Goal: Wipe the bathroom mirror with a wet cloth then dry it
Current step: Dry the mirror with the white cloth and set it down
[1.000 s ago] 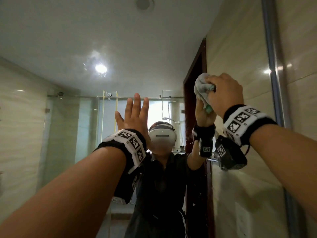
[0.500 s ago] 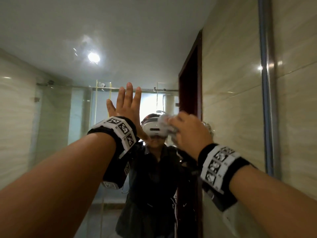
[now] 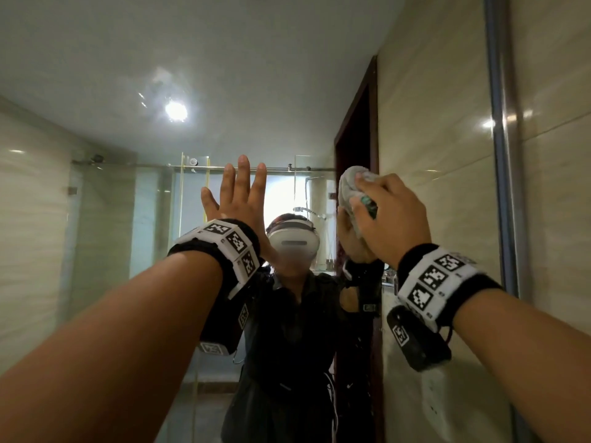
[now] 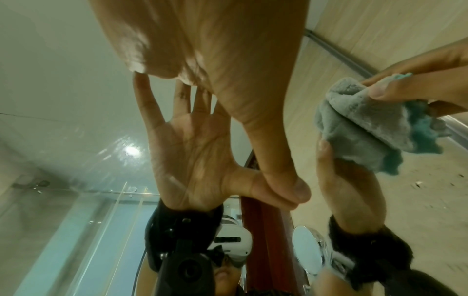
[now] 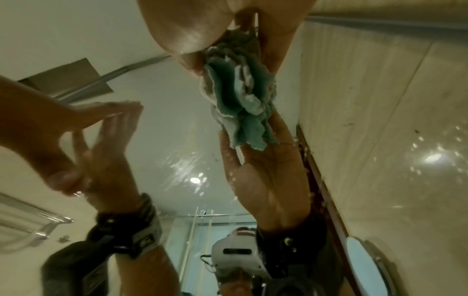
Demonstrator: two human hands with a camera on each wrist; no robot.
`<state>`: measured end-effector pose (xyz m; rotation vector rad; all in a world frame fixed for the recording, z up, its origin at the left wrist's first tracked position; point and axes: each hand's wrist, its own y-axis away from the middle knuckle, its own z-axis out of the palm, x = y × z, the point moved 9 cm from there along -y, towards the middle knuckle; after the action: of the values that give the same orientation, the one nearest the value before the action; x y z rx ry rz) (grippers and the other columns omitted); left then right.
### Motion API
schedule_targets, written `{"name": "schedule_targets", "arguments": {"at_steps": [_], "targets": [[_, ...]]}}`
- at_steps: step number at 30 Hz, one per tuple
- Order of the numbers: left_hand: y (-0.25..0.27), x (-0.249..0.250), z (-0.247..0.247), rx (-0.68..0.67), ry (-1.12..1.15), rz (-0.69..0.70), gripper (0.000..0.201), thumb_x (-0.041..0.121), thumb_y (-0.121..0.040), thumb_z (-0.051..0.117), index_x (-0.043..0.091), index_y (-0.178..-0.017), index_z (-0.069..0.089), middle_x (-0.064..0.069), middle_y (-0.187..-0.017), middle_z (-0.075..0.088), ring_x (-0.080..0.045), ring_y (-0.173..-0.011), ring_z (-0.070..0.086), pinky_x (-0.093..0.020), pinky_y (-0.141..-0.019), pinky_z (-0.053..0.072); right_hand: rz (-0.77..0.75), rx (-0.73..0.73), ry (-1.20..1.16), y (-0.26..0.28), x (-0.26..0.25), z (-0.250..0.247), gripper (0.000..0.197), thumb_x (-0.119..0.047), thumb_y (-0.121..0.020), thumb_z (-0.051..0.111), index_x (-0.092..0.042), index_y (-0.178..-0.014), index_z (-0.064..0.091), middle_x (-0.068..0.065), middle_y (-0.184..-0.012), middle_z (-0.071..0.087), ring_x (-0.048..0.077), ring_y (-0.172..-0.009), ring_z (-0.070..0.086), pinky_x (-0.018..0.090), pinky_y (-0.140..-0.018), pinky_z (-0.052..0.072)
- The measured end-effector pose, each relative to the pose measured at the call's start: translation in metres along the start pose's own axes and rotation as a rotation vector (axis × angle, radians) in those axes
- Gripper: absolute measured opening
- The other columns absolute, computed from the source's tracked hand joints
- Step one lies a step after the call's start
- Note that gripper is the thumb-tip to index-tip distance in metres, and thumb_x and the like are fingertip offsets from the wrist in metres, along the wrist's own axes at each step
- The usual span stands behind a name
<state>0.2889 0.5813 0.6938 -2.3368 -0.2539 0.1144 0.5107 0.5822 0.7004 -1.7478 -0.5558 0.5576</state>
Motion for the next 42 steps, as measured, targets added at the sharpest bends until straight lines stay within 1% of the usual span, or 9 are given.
{"name": "schedule_targets", "arguments": {"at_steps": [4,7,16,20,25,28,33,38,42], "targets": [[0.0,0.0,0.0,0.0,-0.012,-0.007,0.162,0.07,-0.037,0.082,0.024,-0.14,-0.035,-0.004,-0.147,-0.041,-0.027,-0.139,-0.031,-0.058,-0.111,-0.005,-0.074,-0.085,-0.022,0.019,-0.011,0.01,0.037,-0.02,-0.091,0.055,-0.024,-0.127,0.056,-0.003,-0.122,0.053,0.017,-0.106,0.053,0.029,-0.096,0.043],[-0.001,0.0,0.001,0.004,-0.011,-0.007,0.162,0.07,-0.038,0.081,0.024,-0.139,-0.035,-0.004,-0.147,-0.042,-0.027,-0.138,-0.032,-0.059,-0.113,-0.005,-0.133,-0.132,0.041,0.013,-0.016,0.009,0.035,-0.012,-0.087,0.058,-0.023,-0.12,0.061,-0.002,-0.109,0.055,0.014,-0.094,0.054,0.019,-0.081,0.037],[-0.004,-0.002,0.004,0.009,-0.004,-0.008,0.162,0.07,-0.037,0.082,0.025,-0.14,-0.035,-0.003,-0.147,-0.042,-0.027,-0.138,-0.032,-0.059,-0.113,-0.005,-0.049,0.037,0.112,-0.034,-0.031,0.003,0.039,-0.009,-0.084,0.059,-0.026,-0.119,0.057,0.004,-0.107,0.051,0.023,-0.09,0.054,0.027,-0.076,0.046],[-0.001,-0.002,0.001,0.024,-0.008,-0.002,0.162,0.071,-0.036,0.081,0.024,-0.14,-0.034,-0.003,-0.147,-0.041,-0.027,-0.139,-0.031,-0.059,-0.111,-0.006,-0.204,-0.159,0.071,0.022,-0.052,0.029,0.039,-0.008,-0.083,0.063,-0.023,-0.119,0.058,0.0,-0.113,0.054,0.019,-0.098,0.05,0.029,-0.084,0.048],[0.014,0.014,-0.002,0.033,-0.098,0.029,0.155,0.081,-0.043,0.07,0.02,-0.141,-0.034,-0.008,-0.147,-0.04,-0.032,-0.138,-0.032,-0.062,-0.107,-0.01,-0.377,-0.382,0.081,0.106,-0.051,0.053,0.052,0.002,-0.067,0.071,-0.024,-0.112,0.063,0.005,-0.105,0.059,0.025,-0.084,0.057,0.036,-0.061,0.055],[0.035,0.035,0.021,0.016,-0.125,0.133,0.153,0.087,-0.046,0.063,0.02,-0.136,-0.04,-0.008,-0.145,-0.043,-0.033,-0.136,-0.034,-0.062,-0.107,-0.011,-0.373,-0.441,0.12,0.093,-0.048,0.043,0.044,-0.006,-0.079,0.062,-0.026,-0.118,0.059,0.005,-0.112,0.055,0.027,-0.094,0.055,0.037,-0.072,0.051],[0.064,0.05,0.068,-0.091,-0.071,0.129,0.155,0.074,-0.047,0.074,0.022,-0.136,-0.041,-0.008,-0.144,-0.045,-0.031,-0.135,-0.035,-0.062,-0.112,-0.005,-0.041,-0.132,0.07,0.016,-0.002,-0.002,0.038,-0.005,-0.082,0.059,-0.024,-0.114,0.059,0.006,-0.101,0.051,0.028,-0.092,0.054,0.032,-0.076,0.043],[0.07,0.052,0.079,-0.07,-0.075,0.06,0.159,0.072,-0.043,0.078,0.022,-0.133,-0.044,-0.007,-0.142,-0.047,-0.032,-0.135,-0.036,-0.062,-0.112,-0.004,-0.098,-0.109,0.048,0.048,-0.005,0.013,0.037,-0.011,-0.083,0.062,-0.019,-0.119,0.059,0.007,-0.111,0.054,0.028,-0.098,0.053,0.034,-0.082,0.046],[0.075,0.051,0.079,-0.043,-0.089,0.072,0.156,0.077,-0.045,0.073,0.022,-0.134,-0.043,-0.008,-0.144,-0.044,-0.031,-0.137,-0.034,-0.06,-0.113,-0.003,-0.217,-0.274,0.052,0.118,-0.02,0.043,0.044,-0.008,-0.08,0.066,-0.021,-0.12,0.058,0.006,-0.112,0.055,0.028,-0.096,0.054,0.037,-0.076,0.049]]}}
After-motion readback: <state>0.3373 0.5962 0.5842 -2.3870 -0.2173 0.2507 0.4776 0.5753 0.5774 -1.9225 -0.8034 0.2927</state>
